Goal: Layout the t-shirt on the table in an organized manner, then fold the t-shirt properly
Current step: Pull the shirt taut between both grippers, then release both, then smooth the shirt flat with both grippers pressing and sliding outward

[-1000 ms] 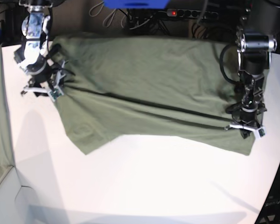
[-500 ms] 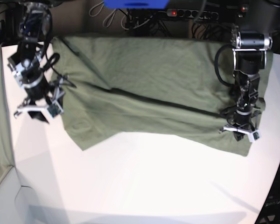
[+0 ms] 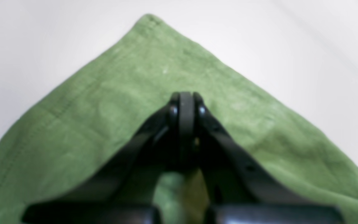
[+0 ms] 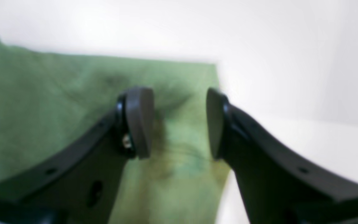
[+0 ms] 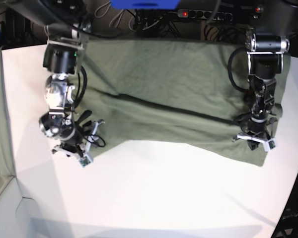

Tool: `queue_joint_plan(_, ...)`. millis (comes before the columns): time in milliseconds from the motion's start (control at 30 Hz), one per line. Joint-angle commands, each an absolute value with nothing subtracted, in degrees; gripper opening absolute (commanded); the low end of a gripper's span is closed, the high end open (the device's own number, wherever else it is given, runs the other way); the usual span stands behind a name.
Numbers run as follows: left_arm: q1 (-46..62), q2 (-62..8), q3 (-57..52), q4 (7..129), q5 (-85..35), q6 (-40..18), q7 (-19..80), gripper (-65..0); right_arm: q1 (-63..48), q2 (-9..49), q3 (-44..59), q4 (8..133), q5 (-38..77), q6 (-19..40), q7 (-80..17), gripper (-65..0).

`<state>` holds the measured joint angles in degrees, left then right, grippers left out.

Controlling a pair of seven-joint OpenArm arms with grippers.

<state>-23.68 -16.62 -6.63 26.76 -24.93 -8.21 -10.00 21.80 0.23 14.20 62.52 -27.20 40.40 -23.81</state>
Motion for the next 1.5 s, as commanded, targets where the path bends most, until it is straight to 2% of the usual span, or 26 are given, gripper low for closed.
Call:
queue_joint_plan(0,-23.8,-16.7,-6.5,26.5,-24.6,-7.9,-6.1,-65.0,24.4,1.3,14.2,60.8,-26.6,40.0,-22.9,-39.6)
queue_joint_plan(133,-23.8,-16.7,-6.5,26.5,-24.6,-7.9,-6.1,-65.0,25.4,3.3,14.1,54.8,-26.7,40.0,-22.9,-39.6)
queue_joint_plan(333,-23.7,-16.7,-6.5,26.5,-24.6,-7.9,-6.1,-65.0,21.3,7.3,13.9,55.2,-26.7,40.0,-22.9,-39.6)
queue_joint_plan(400,-23.8,-16.7,-6.5,26.5,-24.6,-7.9,-6.1,-65.0,20.3,7.7,13.9,55.2,-26.7,36.2,-22.6,-39.6)
queue_joint_plan(567,-24.2,-15.7,-6.5,26.5,-24.6,-7.9,-6.5,-65.0,20.4,8.5,13.9,54.7,-26.6,35.9,-21.6,-39.4)
queue_joint_plan(767,-27.6,-15.0,-6.5,26.1,-24.6,-7.9,-6.5,-65.0,26.9,7.0,13.8,48.7,-26.6,35.9,-16.6,-39.3)
queue_joint_plan(933,-30.3,-13.5,-6.5,26.2,-24.6,-7.9,-6.5,-65.0,36.4,8.7,13.8,33.5,-26.7,35.4,-12.3,-39.4)
queue_joint_plan(1000,-31.5,-13.5,-6.5,26.5,-24.6,-7.9,-6.5,-65.0,39.3,9.7,13.8,29.2,-26.7,32.4,-9.5,-39.4)
queue_joint_plan(1133,-34.7,-13.7,-6.6,26.6,-24.6,-7.9,-6.5,-65.0,43.6,12.1,13.8,24.3,-26.7,20.0,-3.7,-39.1)
queue_joint_plan(1267,-35.2,-14.9,-11.2,28.2,-24.6,-7.9,-6.0,-65.0,45.6,13.5,13.8,23.8,-26.7,11.4,-0.7,-39.2)
queue_joint_plan(1467,-30.1,-15.1,-15.5,37.8,-24.6,-7.9,-2.7,-65.0,46.7,14.6,14.0,23.8,-26.7,9.7,2.7,-39.0)
